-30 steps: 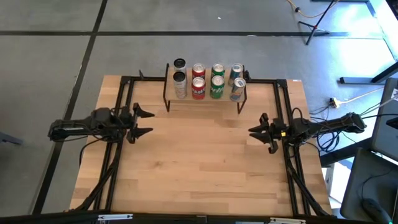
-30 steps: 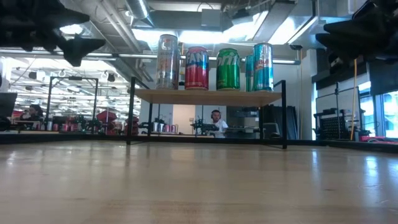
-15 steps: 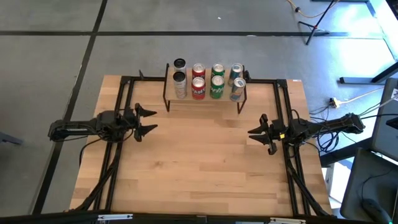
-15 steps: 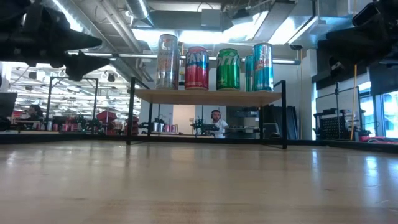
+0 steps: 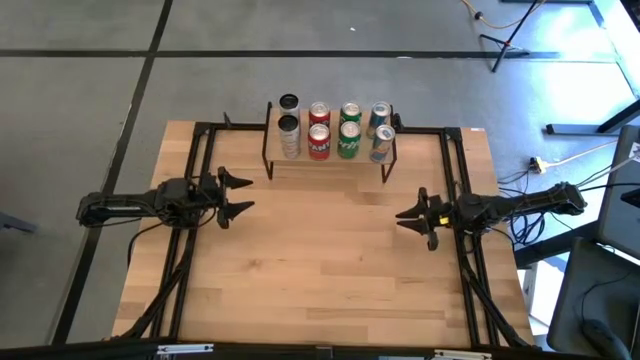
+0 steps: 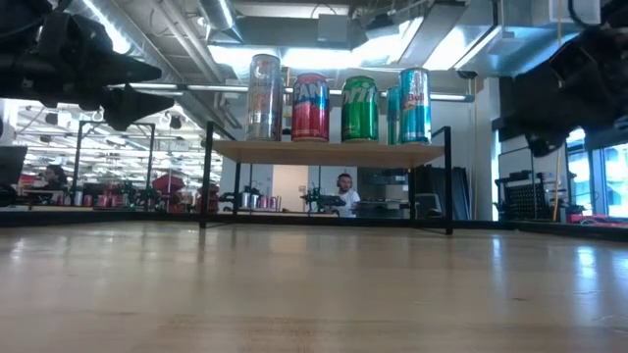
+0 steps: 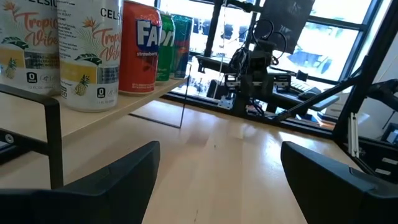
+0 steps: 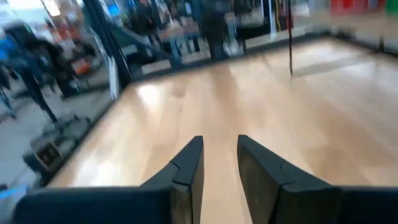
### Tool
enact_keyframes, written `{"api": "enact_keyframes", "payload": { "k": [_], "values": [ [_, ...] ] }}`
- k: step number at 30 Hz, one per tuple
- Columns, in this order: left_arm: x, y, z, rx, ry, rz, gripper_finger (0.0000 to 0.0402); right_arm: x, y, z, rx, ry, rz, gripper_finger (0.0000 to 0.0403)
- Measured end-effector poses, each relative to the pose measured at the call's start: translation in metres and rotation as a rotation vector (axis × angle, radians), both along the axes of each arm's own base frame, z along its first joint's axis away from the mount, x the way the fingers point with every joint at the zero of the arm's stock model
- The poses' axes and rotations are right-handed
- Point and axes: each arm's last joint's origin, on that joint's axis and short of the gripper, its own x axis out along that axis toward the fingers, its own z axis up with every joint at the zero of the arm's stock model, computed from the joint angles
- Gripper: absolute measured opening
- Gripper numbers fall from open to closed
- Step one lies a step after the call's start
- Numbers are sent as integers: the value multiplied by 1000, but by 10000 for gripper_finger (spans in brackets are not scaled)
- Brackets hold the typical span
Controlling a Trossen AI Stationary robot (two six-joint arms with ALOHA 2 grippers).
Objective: Place canned beverage on shelf
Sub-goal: Return to Home Position
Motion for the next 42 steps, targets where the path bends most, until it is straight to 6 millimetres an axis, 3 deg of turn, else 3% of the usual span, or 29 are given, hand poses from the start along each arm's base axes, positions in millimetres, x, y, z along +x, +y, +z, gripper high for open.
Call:
{"api": "enact_keyframes", "payload": {
  "k": [30, 42],
  "values": [
    [0, 0, 0, 0, 0, -1, 327, 0, 1, -2, -1, 30, 44, 88],
    [0, 0, 0, 0, 1, -1, 327, -12, -2, 16, 33, -181, 28, 88]
  ]
}}
